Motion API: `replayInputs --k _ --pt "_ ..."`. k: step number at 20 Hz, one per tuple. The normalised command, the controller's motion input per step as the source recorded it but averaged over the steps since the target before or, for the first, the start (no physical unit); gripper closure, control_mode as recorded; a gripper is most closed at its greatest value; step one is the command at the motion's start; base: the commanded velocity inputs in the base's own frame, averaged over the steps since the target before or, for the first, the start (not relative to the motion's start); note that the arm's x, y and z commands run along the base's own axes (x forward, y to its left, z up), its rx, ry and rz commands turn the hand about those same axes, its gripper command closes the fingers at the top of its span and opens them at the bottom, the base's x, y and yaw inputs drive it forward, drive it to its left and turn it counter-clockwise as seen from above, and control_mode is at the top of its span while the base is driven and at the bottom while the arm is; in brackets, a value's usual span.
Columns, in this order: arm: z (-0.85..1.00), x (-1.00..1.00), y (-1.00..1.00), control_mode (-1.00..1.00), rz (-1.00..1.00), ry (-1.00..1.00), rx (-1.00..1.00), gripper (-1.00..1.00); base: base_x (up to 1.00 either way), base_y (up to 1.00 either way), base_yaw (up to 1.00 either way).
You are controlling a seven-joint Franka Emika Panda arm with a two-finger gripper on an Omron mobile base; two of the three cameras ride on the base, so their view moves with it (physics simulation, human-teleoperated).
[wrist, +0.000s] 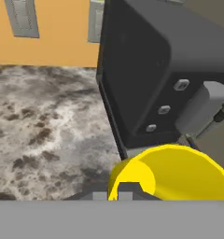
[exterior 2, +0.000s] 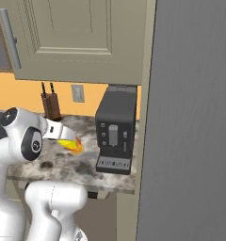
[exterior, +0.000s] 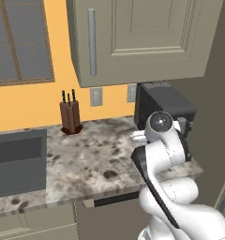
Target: Place the pitcher and cup on the dining counter for serving.
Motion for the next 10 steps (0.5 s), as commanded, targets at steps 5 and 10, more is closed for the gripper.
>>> replayInputs --k 5,10 --pt "0.5 -0.55 -0.15 -1.0 0.19 -0.13 0.02 1.0 0.0 0.0 0.0" --pt "0.03 -0.15 0.0 1.0 0.06 0.0 0.02 1.0 -0.71 0.06 0.51"
